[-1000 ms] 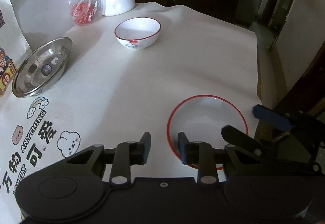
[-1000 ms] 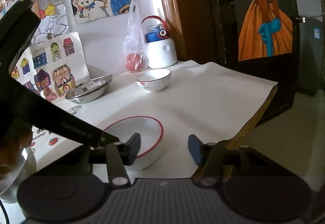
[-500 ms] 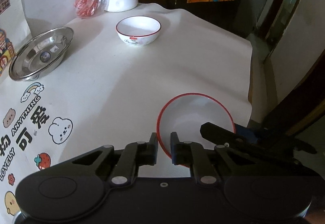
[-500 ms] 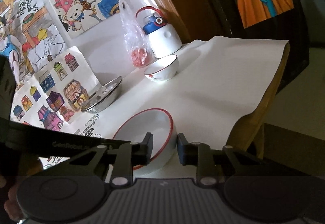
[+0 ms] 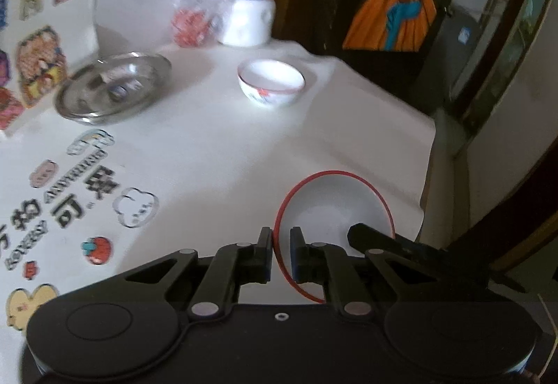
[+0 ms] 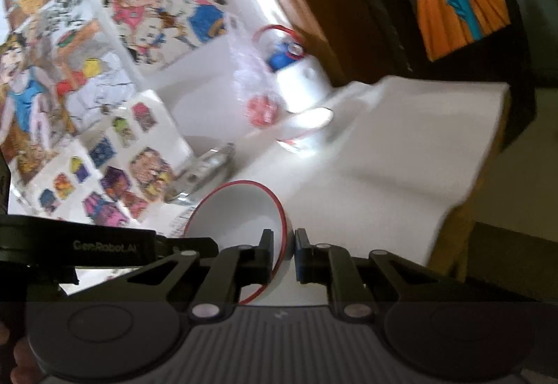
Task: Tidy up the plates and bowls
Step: 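Lift the white bowl with both grippers and carry it over the steel bowl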
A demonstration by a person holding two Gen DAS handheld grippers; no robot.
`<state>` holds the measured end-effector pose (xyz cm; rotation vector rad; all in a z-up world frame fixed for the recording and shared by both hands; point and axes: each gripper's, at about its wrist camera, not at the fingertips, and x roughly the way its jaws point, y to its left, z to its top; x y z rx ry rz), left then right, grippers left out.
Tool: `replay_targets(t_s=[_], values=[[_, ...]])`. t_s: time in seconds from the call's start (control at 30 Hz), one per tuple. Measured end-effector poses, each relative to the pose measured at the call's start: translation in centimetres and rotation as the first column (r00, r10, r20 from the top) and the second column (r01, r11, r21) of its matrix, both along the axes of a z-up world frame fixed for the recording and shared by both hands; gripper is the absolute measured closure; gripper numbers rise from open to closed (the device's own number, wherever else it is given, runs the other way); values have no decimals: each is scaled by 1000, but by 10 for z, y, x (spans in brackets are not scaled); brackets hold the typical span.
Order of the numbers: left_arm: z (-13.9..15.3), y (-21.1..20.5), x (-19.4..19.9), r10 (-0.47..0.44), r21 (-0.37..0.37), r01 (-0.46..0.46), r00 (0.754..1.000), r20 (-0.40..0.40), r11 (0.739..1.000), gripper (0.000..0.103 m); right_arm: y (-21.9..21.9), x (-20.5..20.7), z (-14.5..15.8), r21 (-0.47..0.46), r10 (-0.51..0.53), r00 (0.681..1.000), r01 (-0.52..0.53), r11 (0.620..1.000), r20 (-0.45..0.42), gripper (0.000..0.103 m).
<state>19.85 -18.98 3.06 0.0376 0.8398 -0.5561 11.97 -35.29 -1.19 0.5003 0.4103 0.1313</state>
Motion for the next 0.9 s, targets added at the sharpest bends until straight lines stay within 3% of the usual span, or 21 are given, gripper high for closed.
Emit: replay_targets(t_s=[0.17, 0.33, 0.6, 0.9], values=[[21, 39, -11, 68, -39, -66, 997, 34, 997, 93, 33, -4, 27, -19, 87, 995, -86, 996, 57, 89], [35, 90, -27, 136, -68, -133, 990, 42, 989, 93, 73, -12, 37, -48, 191, 980, -189, 981, 55, 89], [28, 150, -57, 228, -39, -229, 973, -19, 973, 93, 122, -24, 41, -147, 341, 938, -346, 926, -58, 88], [4, 180, -65, 233, -27, -239, 963, -137, 971, 93, 147, -11, 38, -187, 414, 880, -459, 869, -234, 87]])
